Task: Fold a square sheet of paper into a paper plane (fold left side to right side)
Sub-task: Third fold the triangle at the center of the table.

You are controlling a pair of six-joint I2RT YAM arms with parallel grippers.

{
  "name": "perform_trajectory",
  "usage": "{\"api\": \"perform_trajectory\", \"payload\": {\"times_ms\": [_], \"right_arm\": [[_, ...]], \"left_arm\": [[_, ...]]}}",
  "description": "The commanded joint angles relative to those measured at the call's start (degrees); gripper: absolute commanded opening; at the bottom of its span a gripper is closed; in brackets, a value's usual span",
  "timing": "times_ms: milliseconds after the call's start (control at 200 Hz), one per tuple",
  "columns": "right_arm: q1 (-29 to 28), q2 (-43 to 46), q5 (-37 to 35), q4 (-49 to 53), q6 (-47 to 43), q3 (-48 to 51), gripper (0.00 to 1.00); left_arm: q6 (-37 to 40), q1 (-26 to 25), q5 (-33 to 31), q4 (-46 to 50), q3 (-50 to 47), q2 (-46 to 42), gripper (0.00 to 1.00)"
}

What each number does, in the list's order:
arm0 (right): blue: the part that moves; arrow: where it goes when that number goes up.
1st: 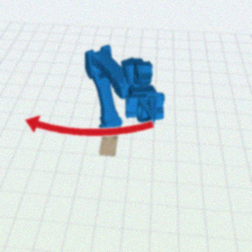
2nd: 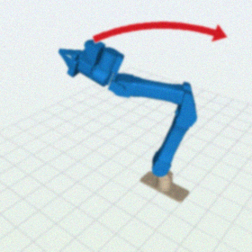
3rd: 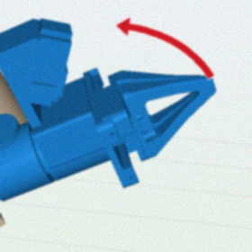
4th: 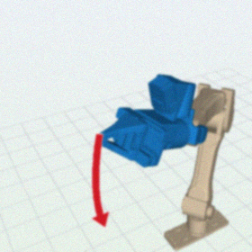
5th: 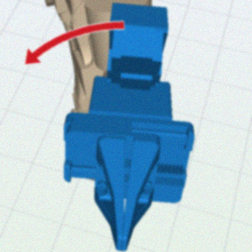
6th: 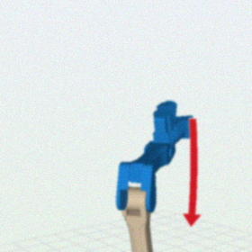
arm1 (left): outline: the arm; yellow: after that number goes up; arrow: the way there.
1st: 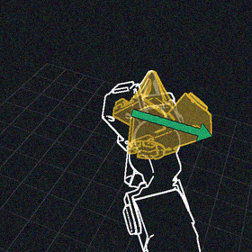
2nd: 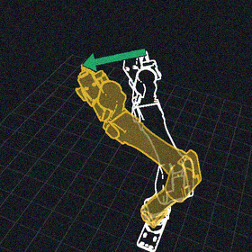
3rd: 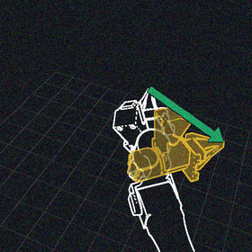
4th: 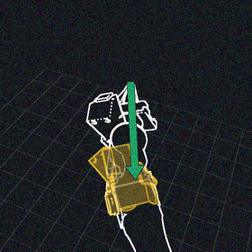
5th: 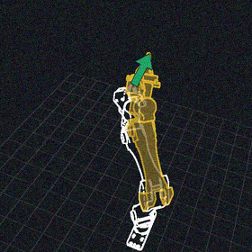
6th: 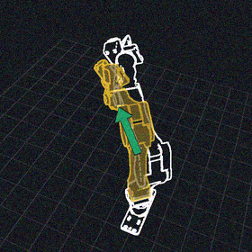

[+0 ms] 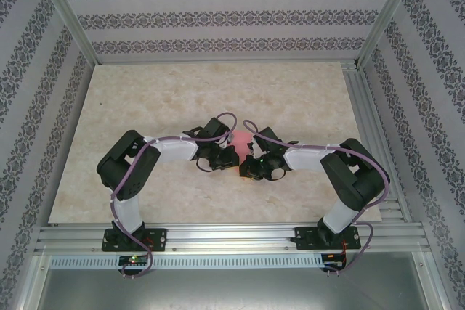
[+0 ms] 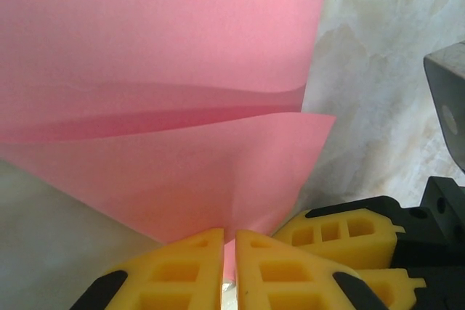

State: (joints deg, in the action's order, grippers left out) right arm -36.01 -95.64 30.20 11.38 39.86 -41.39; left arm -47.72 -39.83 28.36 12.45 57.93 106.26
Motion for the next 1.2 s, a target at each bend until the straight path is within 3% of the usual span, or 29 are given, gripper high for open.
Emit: {"api": "perform_trajectory", "payload": {"times_ms": [0,425,1194], "right_arm": [[-1.79,-3.52,-5.13,7.03,-1.36,1.66,0.16],[-2.05,-3.64,-6.18,8.23,-1.36,1.83,0.16],[-2.45,-3.46,-6.29,8.61,-1.27,2.08,0.16]], "left_arm": [[0.83,-1.04,-2.97,0.77,1.88,1.28,0.15],[1.85,1.22,-6.33,1.87,2.29,4.52,0.13],[9.08,11.28,-9.15,6.58,6.58,7.61,0.14]]}}
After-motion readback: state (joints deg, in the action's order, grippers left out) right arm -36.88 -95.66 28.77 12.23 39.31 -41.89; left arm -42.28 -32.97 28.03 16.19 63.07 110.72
